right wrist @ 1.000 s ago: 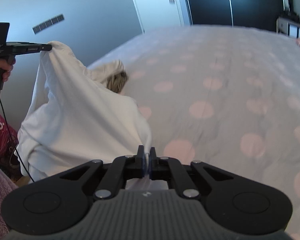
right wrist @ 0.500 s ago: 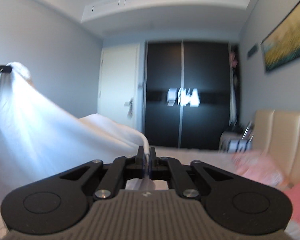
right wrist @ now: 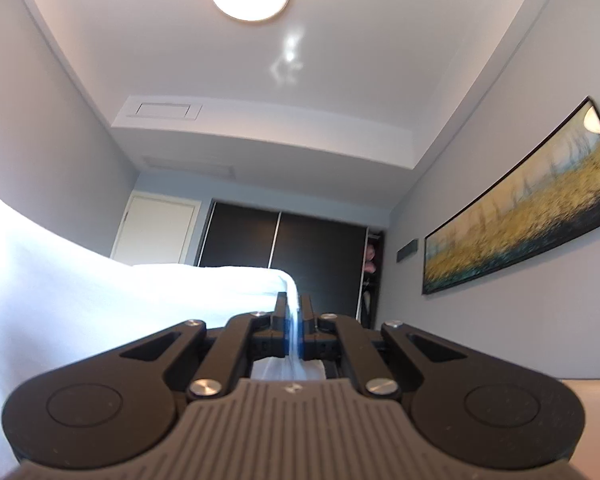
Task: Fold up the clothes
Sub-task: 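Lift the white shirt high with both tools, spreading it out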
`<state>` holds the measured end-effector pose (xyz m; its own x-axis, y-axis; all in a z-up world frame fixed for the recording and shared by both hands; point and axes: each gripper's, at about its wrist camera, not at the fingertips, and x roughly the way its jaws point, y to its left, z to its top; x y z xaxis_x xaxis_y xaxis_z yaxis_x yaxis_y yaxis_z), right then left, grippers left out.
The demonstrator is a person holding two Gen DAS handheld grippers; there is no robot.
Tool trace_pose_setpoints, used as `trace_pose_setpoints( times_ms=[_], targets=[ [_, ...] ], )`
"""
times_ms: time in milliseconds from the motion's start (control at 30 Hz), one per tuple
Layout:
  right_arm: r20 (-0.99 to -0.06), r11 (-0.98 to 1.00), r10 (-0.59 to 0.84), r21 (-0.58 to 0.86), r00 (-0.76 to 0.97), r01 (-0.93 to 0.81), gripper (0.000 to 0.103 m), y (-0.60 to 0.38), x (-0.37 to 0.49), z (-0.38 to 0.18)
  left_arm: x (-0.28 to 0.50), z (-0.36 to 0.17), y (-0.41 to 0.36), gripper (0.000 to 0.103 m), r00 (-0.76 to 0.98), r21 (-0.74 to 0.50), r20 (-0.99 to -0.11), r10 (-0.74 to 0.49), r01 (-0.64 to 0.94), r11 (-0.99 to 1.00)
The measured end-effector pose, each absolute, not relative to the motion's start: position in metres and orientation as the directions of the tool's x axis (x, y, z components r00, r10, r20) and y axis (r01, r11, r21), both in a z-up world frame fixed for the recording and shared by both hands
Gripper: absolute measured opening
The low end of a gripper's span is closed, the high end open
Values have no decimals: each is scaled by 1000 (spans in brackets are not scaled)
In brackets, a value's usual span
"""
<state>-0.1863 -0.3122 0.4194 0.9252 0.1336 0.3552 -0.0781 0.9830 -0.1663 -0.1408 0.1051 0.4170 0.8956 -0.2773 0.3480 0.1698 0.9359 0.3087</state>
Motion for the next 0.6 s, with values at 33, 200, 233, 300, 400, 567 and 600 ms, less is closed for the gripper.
trace_pose_setpoints(
  times_ms=[33,200,233,300,400,567,600],
  targets=[
    [366,984,126,-164,922,-70,4,-314,-189,422,-144,420,103,5,892,312,354,-281,171,935],
    [380,986,112,-158,918,-55,4,-319,-185,427,-133,419,94,5,908,329,316,-274,166,930],
    [369,986,116,-156,922,-61,4,-320,-181,425,-126,416,94,5,918,332,294,-266,162,929],
    [334,985,124,-158,934,-74,4,-316,-163,418,-113,403,99,5,938,335,237,-253,166,928],
    [255,983,137,-153,957,-100,4,-308,-128,400,-75,380,105,5,963,345,142,-227,167,924],
    [97,979,160,-141,982,-146,4,-295,-64,362,-8,336,109,5,984,341,-2,-176,166,925],
    [67,978,165,-137,984,-155,4,-292,-52,354,2,328,108,5,985,342,-22,-169,166,925]
  ],
)
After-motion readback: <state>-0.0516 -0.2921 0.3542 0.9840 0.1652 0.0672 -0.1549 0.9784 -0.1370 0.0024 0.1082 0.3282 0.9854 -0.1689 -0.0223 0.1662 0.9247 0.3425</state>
